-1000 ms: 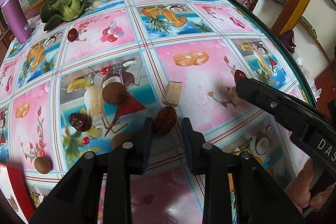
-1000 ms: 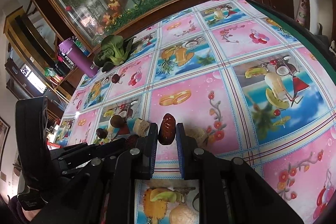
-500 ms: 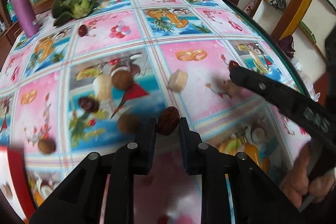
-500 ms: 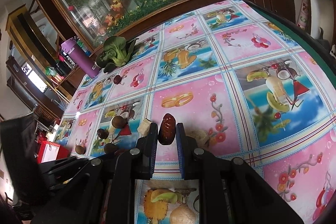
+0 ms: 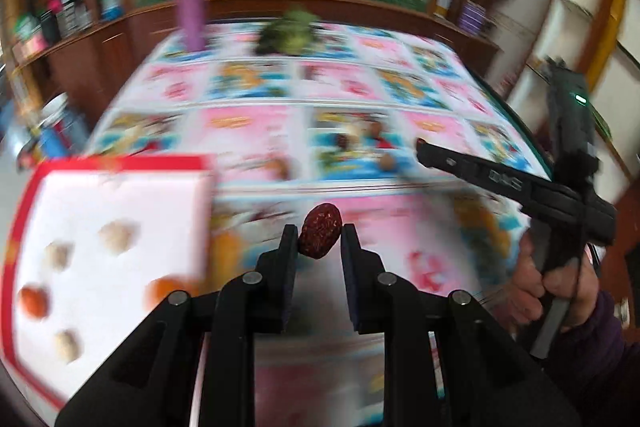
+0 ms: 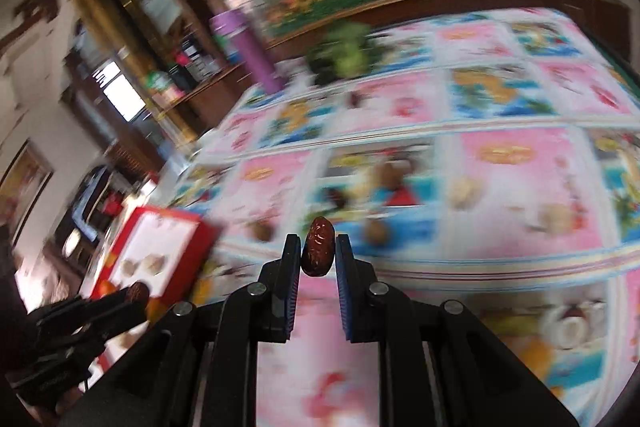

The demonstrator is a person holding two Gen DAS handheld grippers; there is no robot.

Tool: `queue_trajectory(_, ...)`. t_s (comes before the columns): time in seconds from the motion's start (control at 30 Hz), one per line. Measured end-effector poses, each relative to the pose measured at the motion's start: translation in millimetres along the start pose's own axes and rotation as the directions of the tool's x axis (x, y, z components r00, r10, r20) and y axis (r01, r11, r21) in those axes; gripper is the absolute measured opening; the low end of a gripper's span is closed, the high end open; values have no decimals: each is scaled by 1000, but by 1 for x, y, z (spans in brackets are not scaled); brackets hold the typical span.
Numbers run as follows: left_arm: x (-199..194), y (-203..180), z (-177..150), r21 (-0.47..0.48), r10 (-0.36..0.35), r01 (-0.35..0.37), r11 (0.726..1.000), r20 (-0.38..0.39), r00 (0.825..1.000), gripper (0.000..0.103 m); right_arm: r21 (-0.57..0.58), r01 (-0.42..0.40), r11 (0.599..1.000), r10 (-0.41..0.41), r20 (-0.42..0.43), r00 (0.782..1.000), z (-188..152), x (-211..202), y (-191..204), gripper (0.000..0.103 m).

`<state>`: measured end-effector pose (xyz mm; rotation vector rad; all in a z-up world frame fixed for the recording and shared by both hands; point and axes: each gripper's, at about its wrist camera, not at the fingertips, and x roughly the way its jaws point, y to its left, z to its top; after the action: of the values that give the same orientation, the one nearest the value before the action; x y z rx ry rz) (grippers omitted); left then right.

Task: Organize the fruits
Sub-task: 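Carry both red dates into the white tray and open both tools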

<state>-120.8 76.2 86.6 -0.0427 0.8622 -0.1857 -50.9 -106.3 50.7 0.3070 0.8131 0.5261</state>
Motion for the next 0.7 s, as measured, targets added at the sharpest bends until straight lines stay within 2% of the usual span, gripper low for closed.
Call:
queue_trajectory(0.1, -17, 49, -6, -93, 89, -87, 992, 21, 996, 23, -80, -105, 991, 101, -54, 993, 5, 19, 57, 15)
queue_trajectory(0.17, -27, 77, -10, -139, 159, -152, 979, 36, 987, 23, -110, -153, 982, 145, -84, 986, 7, 32, 85, 15)
queue_trajectory(0.23, -32, 100, -9, -170, 218, -209, 963, 39, 975, 23, -144, -185, 972, 170, -110, 979, 7, 47, 113, 15)
queue_trajectory(0.33, -28, 131, -8, -210, 279, -269, 940, 20, 960, 23, -203, -190, 961, 163, -144, 976, 4, 78, 147, 15)
queue_trajectory(0.5, -11, 147, -15, -219, 265, -267, 939, -35, 964, 24, -229, -164, 960, 114, -215, 970, -5, 118, 164, 15)
queue_trajectory(0.57, -5, 150, -19, -219, 238, -246, 944, -61, 969, 24, -235, -142, 962, 86, -234, 968, -10, 127, 165, 15)
queue_trajectory(0.7, -1, 154, -25, -220, 231, -245, 944, -86, 969, 24, -237, -135, 962, 74, -251, 965, -13, 134, 162, 15)
